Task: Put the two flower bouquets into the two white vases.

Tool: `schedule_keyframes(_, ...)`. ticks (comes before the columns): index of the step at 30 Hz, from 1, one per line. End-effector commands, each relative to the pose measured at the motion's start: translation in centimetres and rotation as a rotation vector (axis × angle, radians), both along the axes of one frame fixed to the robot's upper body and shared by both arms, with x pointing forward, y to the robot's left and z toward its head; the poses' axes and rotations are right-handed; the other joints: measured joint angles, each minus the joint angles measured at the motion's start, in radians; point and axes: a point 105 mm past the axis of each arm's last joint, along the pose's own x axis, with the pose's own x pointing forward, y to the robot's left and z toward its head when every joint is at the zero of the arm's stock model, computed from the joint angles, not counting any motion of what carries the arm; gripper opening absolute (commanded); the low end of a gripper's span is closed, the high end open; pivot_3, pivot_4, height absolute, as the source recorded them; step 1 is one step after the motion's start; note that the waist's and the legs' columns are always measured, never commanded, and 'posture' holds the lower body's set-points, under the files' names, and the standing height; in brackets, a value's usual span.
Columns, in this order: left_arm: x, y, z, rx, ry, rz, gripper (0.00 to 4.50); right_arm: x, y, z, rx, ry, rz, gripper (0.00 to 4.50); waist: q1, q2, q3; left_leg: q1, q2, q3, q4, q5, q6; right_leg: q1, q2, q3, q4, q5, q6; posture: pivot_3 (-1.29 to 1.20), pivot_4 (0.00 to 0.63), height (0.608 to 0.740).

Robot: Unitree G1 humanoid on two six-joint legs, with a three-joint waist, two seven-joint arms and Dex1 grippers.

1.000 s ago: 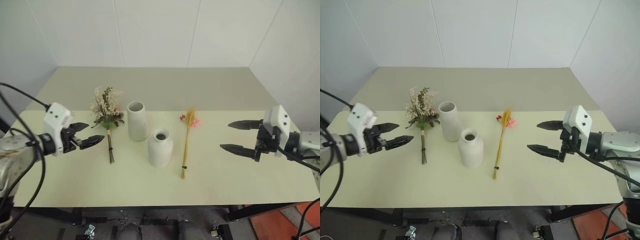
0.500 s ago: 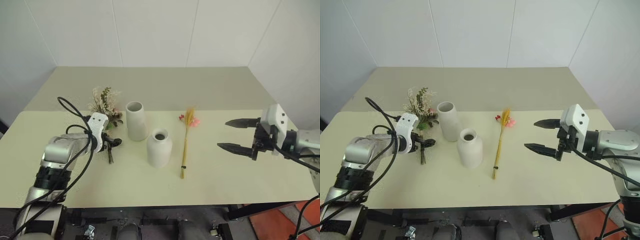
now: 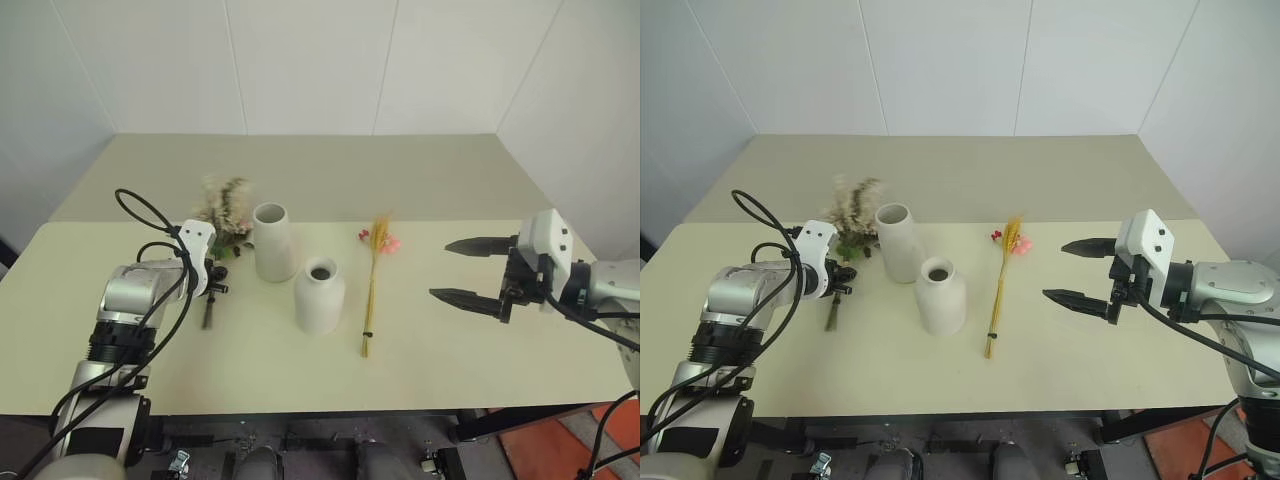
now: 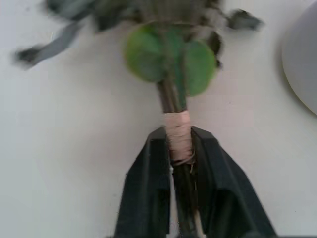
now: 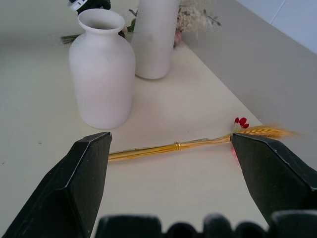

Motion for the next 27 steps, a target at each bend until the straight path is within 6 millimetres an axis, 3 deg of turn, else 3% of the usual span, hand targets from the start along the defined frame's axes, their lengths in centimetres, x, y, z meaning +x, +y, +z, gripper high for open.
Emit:
schedule_keyframes(1, -0.4, 1.9, 0.4, 0.029, -0.034, 0.067, 0.08, -0.2, 0.1, 1.3, 0.006, -0.051, 0.006, 4.5, -0.002, 0.0, 0.0, 0.0, 0.0, 0.0, 0.0, 0.0, 0.0, 0.0, 0.0, 0.0, 0.0, 0.0, 0.0, 0.0, 0.15, 0.74)
schedule_keyframes(5, 0.0, 5.2, 3.2, 0.145, -0.217, 0.197, 0.08, -0.1, 0.3, 1.3, 0.011, -0.054, 0.006, 4.5, -0.005, 0.0, 0.0, 0.001, 0.0, 0.0, 0.0, 0.0, 0.0, 0.0, 0.0, 0.0, 0.0, 0.0, 0.0, 0.0, 0.15, 0.74)
schedule_keyframes(8, 0.7, 6.3, 8.9, 0.155, -0.513, 0.238, 0.08, 0.1, 0.5, 1.3, 0.023, -0.056, 0.005, 4.5, 0.0, 0.0, 0.0, -0.001, 0.0, 0.0, 0.0, 0.0, 0.0, -0.001, 0.0, 0.0, 0.0, 0.0, 0.0, 0.0, 0.15, 0.74)
schedule_keyframes(10, 0.9, 4.7, 13.3, 0.006, -0.695, 0.168, 0.08, 0.4, 0.9, 1.2, 0.04, -0.055, 0.003, 4.5, 0.006, 0.0, 0.0, -0.002, 0.0, 0.0, 0.0, 0.0, 0.0, -0.001, -0.001, 0.0, 0.0, 0.001, 0.0, 0.0, 0.15, 0.74)
schedule_keyframes(17, 0.6, -1.5, 22.2, -0.342, -1.007, -0.133, 0.08, 1.6, 2.1, 1.3, 0.068, -0.068, 0.002, 4.5, 0.033, 0.0, 0.0, -0.003, -0.002, 0.0, 0.002, 0.0, 0.0, -0.001, -0.002, -0.001, -0.001, 0.001, 0.001, 0.0, 0.15, 0.74)
schedule_keyframes(22, 1.4, -5.0, 23.5, -0.48, -1.017, -0.254, 0.08, 1.9, 2.2, 1.4, 0.07, -0.08, -0.002, 4.5, 0.027, 0.0, 0.0, -0.004, -0.002, 0.0, 0.004, 0.0, 0.0, 0.0, -0.002, -0.001, -0.001, 0.002, 0.002, 0.0, 0.15, 0.74)
schedule_keyframes(27, 1.9, -8.5, 22.0, -0.523, -0.961, -0.382, 0.08, 1.8, 2.1, 1.4, 0.072, -0.09, -0.013, 4.5, 0.02, 0.0, 0.0, -0.004, -0.002, 0.0, 0.004, 0.0, 0.0, -0.001, -0.002, -0.001, -0.001, 0.002, 0.002, 0.0, 0.15, 0.74)
